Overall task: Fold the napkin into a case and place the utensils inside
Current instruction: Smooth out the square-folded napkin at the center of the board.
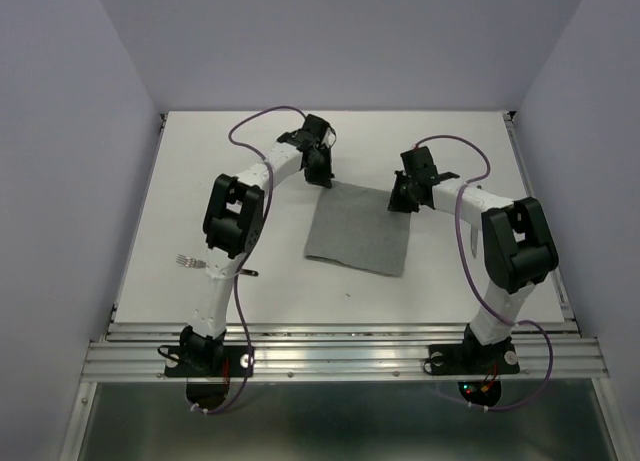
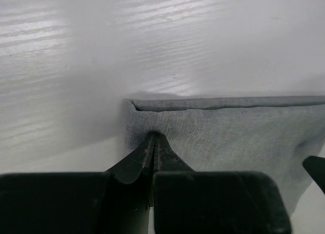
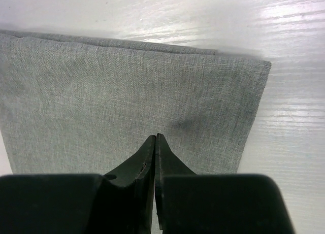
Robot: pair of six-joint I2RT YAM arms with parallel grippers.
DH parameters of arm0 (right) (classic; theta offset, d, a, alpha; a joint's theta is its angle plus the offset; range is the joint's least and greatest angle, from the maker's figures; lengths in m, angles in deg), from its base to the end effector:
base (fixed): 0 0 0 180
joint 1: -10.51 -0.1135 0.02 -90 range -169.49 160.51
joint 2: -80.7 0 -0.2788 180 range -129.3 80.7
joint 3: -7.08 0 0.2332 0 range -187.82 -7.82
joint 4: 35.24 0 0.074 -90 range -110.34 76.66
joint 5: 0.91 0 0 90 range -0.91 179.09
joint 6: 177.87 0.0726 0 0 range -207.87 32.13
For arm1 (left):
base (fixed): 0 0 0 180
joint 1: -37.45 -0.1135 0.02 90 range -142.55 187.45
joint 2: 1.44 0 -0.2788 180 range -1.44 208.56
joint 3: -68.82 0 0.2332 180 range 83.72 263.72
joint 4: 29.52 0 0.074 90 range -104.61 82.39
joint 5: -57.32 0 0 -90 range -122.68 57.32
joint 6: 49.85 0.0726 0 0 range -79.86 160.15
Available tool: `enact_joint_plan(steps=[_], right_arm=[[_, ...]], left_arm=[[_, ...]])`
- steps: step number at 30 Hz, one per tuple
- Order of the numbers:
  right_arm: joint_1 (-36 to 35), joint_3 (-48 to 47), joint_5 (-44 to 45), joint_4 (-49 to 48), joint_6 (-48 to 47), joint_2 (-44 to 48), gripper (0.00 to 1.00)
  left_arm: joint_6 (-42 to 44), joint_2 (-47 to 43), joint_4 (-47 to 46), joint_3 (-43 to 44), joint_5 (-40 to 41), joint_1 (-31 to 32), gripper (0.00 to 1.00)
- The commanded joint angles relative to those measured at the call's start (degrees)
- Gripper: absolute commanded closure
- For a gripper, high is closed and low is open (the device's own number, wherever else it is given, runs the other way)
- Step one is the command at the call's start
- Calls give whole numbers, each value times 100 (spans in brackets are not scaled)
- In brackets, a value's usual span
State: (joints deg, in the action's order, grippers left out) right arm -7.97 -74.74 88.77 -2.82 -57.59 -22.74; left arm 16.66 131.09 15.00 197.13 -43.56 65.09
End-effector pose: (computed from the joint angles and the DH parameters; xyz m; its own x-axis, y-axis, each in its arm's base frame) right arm 0.3676 0.1233 0.1801 -0.8243 0.2561 -0.5048 0.1107 0.9475 0.3000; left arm 0.4692 -0.2612 0.1926 -0.8363 -0.0039 -0.5483 0.2535 0.8839 -0.3930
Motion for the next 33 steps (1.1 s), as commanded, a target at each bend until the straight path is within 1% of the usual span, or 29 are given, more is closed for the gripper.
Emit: enact_joint_plan(steps=[1, 6, 11, 14, 15, 18, 19, 21, 25, 28, 29, 33], right_arm=[[-42, -41, 409, -91, 39, -27, 94], [-42, 12, 576, -99, -154, -256, 94], [-42, -49, 831, -108, -734, -379, 92], [-42, -251, 945, 6, -989, -554, 91], [-42, -374, 1076, 128, -1041, -659, 91], [-42, -506, 1157, 243, -1156, -713, 91], [-42, -681, 1087, 417, -1148, -652, 90], [-42, -858, 929, 568, -1113, -503, 87], [-42, -938, 315, 560, -981, 130, 83], [-94, -648, 102, 490, -718, 464, 83], [-94, -421, 93, 481, -665, 578, 83], [-147, 168, 84, 323, -375, 868, 85]], left_arm=[[-60, 141, 54, 24, 120, 5, 91], [-77, 247, 45, 85, 191, 5, 91], [-69, 133, 98, -28, 217, 5, 91], [-68, -95, 89, -344, 217, 5, 91], [-68, -165, 72, -606, 209, 13, 91], [-112, -552, -77, -1003, 278, 14, 91], [-104, -648, -95, -1152, 322, 14, 91], [-86, -895, -52, -1172, 471, 22, 91], [54, -1264, 115, -1084, 630, 66, 89], [134, -1528, 195, -1224, 631, 110, 89], [142, -1650, 203, -1294, 561, 136, 89], [160, -2011, 72, -1926, 263, 259, 89]])
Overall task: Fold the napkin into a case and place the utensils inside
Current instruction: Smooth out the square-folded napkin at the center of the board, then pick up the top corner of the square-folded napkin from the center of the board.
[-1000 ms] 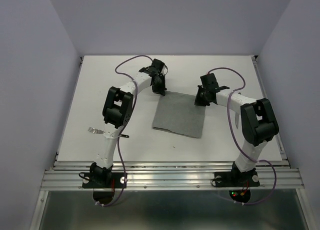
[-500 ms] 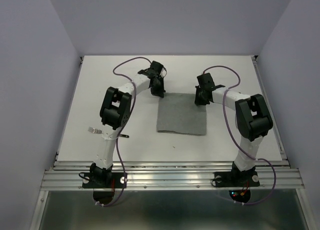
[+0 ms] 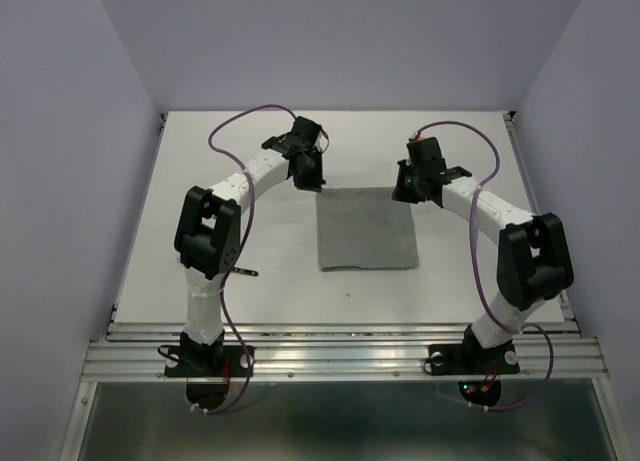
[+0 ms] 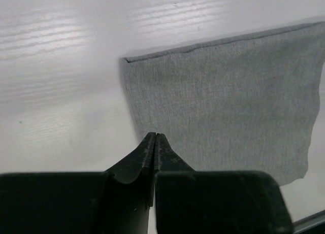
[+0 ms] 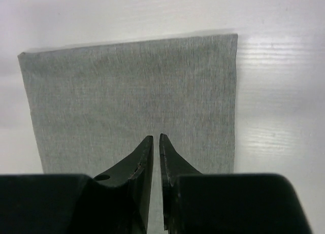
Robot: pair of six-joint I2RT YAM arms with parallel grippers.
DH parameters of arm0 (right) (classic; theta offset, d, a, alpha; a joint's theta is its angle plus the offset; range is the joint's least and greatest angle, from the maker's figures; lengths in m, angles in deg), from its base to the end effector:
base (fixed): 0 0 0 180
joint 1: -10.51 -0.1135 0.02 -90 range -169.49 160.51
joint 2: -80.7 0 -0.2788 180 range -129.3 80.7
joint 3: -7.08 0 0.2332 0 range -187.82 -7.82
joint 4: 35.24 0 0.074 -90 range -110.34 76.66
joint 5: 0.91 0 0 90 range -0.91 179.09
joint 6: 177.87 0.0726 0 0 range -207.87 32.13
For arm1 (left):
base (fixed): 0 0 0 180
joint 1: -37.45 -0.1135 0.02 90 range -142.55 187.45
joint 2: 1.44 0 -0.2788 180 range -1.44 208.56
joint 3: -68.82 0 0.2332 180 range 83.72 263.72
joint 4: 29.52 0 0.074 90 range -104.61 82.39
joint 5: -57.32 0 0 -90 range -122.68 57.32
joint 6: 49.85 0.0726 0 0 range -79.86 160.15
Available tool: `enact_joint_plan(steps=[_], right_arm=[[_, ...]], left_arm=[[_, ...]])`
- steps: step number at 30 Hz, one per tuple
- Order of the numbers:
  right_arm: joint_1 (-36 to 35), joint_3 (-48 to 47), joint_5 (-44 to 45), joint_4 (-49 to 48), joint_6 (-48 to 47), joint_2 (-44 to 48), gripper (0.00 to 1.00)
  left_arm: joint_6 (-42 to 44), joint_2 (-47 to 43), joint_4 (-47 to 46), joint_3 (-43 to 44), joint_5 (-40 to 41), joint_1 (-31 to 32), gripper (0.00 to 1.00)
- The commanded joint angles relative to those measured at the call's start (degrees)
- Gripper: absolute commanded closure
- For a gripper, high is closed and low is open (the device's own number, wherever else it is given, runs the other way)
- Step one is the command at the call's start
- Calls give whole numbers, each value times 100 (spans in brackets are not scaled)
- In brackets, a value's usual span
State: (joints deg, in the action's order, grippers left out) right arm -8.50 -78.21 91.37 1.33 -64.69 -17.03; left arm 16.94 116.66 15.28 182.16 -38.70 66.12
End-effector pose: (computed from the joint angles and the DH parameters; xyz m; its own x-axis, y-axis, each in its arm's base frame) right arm 0.3615 0.1215 0.2289 -0.7744 0.1492 -0.6148 0.0044 0.9730 0.2306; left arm 0.4162 -0.2363 0.2288 -0.8253 0.0046 -0.5647 0.2302 0.9158 -0.3290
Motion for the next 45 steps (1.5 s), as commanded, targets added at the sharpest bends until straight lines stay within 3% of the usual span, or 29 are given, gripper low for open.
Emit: enact_joint_plan(steps=[1, 7, 13, 18, 24, 36, 45], right_arm=[[-95, 831, -176, -145, 380, 508, 85], [-95, 1851, -544, -128, 740, 1404, 85], [-147, 2608, -589, -285, 908, 1538, 86], [-147, 2838, -413, -269, 899, 1239, 90], [-147, 2733, -273, -41, 925, 1775, 89], [-147, 3179, -114, 189, 1171, 2215, 89], [-147, 3348, -62, 118, 1321, 2100, 89]], left_arm=[[132, -656, 0, -743, -285, 192, 89], [62, -1193, -404, -1966, -716, 403, 89], [-9, -1018, -747, -2565, -831, 438, 89], [35, -885, -493, -2425, -480, 438, 91], [96, -1369, -168, -2206, -277, 447, 90], [52, -1562, -370, -2890, -1348, 719, 90], [131, -1176, -440, -3164, -1358, 781, 90]])
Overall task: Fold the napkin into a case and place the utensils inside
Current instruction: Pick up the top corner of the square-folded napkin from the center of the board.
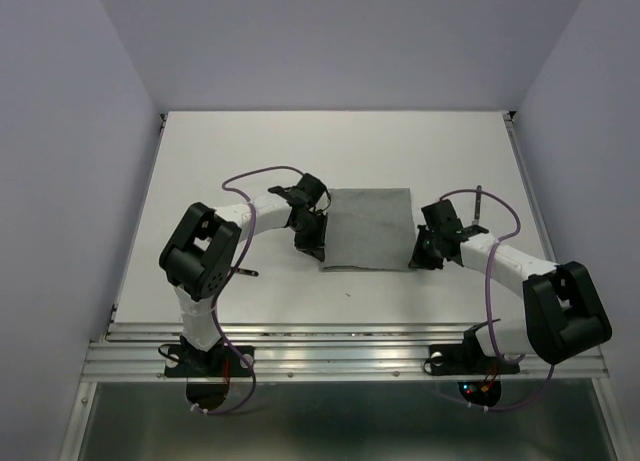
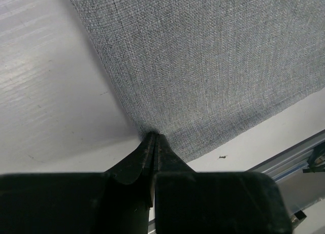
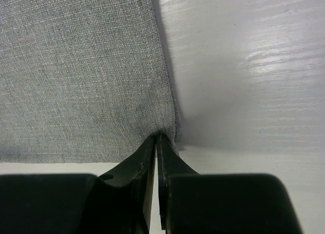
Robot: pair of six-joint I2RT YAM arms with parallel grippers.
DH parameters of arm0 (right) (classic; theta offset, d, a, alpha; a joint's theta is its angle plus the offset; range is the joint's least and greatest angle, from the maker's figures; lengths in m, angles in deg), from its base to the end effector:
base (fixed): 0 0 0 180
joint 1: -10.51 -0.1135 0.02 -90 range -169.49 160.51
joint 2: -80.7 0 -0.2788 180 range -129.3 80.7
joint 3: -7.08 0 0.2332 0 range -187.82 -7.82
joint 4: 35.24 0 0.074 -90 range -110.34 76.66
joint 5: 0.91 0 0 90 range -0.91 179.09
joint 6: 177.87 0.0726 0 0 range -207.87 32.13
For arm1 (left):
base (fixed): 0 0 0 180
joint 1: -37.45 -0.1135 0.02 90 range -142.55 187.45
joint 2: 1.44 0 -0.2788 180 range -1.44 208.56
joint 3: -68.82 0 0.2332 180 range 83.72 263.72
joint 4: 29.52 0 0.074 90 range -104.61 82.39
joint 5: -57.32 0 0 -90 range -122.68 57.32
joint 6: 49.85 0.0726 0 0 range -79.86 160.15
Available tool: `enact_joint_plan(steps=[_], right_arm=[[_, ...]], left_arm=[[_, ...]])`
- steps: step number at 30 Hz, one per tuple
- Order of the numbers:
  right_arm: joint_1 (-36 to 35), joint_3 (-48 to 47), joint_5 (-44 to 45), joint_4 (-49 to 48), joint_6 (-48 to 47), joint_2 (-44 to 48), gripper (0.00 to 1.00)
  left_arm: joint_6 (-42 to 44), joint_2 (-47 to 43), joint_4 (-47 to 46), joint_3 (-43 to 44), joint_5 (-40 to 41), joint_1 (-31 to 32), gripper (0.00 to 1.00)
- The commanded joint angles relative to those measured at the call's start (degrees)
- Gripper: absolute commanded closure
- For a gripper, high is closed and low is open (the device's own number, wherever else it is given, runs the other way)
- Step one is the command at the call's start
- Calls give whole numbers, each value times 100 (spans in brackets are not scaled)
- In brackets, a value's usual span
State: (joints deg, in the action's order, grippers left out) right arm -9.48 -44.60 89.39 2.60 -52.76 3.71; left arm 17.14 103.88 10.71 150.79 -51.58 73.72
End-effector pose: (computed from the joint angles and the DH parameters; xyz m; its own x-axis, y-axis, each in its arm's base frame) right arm 0.2203 0.0797 0.1547 -0.8812 0.2914 -0.3722 0.2044 0.9448 0.2559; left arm 0.2854 -0.2386 0.1622 -0.9288 0.2228 -0.2962 0.3399 0.8307 -0.4409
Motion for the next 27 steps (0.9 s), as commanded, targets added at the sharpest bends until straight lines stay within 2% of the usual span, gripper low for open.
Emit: enact_joint_plan(steps=[1, 5, 9, 12, 17, 27], right_arm=[[-49, -66, 190, 26, 171, 131, 88], [-49, -172, 540, 149, 434, 534, 83], [-49, -181, 937, 229, 637, 921, 70], [-49, -146, 920, 229, 698, 871, 65], [-49, 12, 665, 167, 795, 729, 63], [-49, 337, 182, -61, 760, 492, 63]], left_arm=[[138, 155, 104, 34, -27, 20, 90], [279, 25, 323, 297, 228, 20, 90], [454, -257, 614, 684, 439, 12, 90], [542, -424, 816, 1035, 483, 3, 90], [525, -565, 1027, 1545, 668, -32, 89], [279, -600, 904, 1687, 958, -191, 89]])
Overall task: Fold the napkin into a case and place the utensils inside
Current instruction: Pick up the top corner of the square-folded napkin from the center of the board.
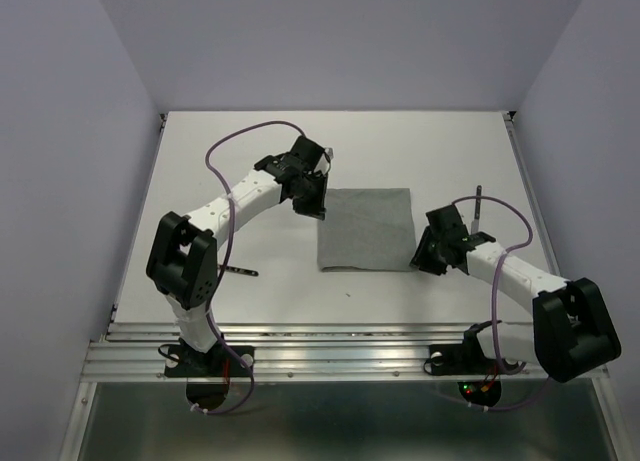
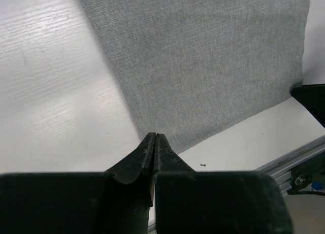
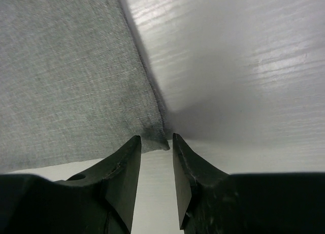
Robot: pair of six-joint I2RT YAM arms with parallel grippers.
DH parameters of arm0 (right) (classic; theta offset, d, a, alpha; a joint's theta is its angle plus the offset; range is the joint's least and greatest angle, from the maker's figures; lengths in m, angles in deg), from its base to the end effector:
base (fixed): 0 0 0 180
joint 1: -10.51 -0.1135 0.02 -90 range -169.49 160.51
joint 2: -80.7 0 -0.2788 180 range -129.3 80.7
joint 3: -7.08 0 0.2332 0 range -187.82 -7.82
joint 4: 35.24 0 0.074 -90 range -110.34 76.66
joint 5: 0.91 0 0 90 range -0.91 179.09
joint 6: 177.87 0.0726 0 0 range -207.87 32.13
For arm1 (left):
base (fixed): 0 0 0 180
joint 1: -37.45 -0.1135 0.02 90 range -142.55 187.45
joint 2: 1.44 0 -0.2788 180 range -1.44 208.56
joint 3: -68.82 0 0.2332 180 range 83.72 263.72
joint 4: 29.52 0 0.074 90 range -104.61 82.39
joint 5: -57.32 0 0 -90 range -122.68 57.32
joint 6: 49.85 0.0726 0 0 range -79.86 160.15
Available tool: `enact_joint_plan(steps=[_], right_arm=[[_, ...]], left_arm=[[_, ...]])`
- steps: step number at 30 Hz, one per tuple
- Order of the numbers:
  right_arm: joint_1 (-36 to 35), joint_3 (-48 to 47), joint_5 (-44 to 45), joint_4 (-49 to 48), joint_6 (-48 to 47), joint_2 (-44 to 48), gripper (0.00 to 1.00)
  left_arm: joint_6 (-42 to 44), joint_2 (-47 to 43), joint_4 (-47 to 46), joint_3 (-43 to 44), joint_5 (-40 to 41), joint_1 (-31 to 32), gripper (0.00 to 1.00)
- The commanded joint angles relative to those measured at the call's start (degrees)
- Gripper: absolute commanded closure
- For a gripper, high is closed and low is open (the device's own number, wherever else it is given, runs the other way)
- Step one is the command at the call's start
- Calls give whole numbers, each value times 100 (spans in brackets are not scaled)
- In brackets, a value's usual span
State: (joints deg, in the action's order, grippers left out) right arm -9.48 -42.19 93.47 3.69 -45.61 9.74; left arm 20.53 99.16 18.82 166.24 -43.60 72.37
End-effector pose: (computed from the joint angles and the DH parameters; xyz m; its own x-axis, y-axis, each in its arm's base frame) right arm 0.2063 0.0692 0.1633 -0.8116 0.4183 -0.4078 0.3245 0.9033 0.2807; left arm 0.3156 -0.2371 0.2609 -0.8258 0.1744 -0.5363 0.4049 0.8453 -0.3486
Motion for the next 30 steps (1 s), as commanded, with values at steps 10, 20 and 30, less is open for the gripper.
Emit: enact_joint_plan(steps=[10, 20, 30], right_arm=[[-49, 176, -183, -232, 19, -120, 72], [-49, 45, -87, -13, -42, 56, 90], [-49, -394, -218, 128, -209, 267, 99]], left_arm=[[-95, -40, 58, 124, 143, -55, 90], [-112, 65, -3, 89, 64, -55, 90], [-130, 57, -29, 98, 134, -81, 90]])
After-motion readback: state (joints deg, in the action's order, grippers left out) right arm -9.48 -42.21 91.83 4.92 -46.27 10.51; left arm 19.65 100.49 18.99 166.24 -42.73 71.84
